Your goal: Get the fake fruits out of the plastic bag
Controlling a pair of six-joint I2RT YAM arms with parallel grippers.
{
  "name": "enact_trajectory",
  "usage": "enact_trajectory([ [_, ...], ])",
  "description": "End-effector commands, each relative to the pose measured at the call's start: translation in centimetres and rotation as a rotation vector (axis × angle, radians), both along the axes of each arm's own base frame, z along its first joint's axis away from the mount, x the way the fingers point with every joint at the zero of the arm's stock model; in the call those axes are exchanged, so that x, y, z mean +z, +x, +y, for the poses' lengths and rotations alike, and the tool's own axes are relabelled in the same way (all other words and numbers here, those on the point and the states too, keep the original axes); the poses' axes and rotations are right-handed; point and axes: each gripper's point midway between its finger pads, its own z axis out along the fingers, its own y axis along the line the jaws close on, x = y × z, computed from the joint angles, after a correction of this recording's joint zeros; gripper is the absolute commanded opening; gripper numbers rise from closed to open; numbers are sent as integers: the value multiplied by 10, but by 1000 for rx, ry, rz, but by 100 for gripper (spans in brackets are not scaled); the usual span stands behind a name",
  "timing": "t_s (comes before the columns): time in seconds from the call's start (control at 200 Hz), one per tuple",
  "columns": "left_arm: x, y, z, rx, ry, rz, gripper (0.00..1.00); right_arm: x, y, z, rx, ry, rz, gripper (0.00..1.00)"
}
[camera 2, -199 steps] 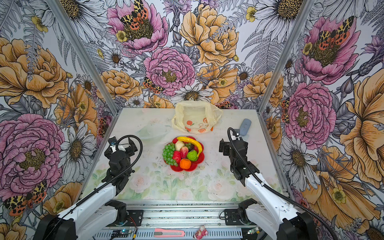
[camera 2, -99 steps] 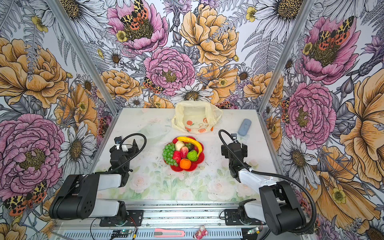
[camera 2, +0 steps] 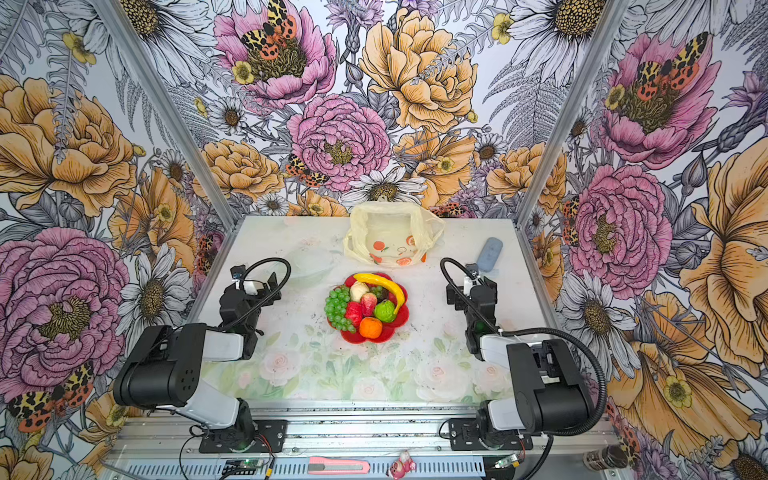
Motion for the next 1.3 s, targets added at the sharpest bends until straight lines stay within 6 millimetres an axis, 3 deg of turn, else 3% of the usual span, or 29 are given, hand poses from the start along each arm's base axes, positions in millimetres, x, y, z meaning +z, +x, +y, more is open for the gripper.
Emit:
enact_trajectory([
  [0.0, 4, 1, -5, -28, -14, -15, 99, 2, 3, -2, 27, 83, -87, 100],
  [0.115, 4, 1, -5, -28, -16, -15, 99, -2, 11, -5, 22, 92, -64, 100],
  [0.21, 3, 1, -5, -28, -15, -14, 98, -2, 13, -33, -156, 105, -53, 99],
  [0.27, 4, 1, -5, -27, -14, -14, 99, -2, 11, -36, -172, 104, -56, 99],
  [1.296, 4, 1, -5, -23, -13, -13, 99, -2, 13, -35, -172, 99, -53, 100],
])
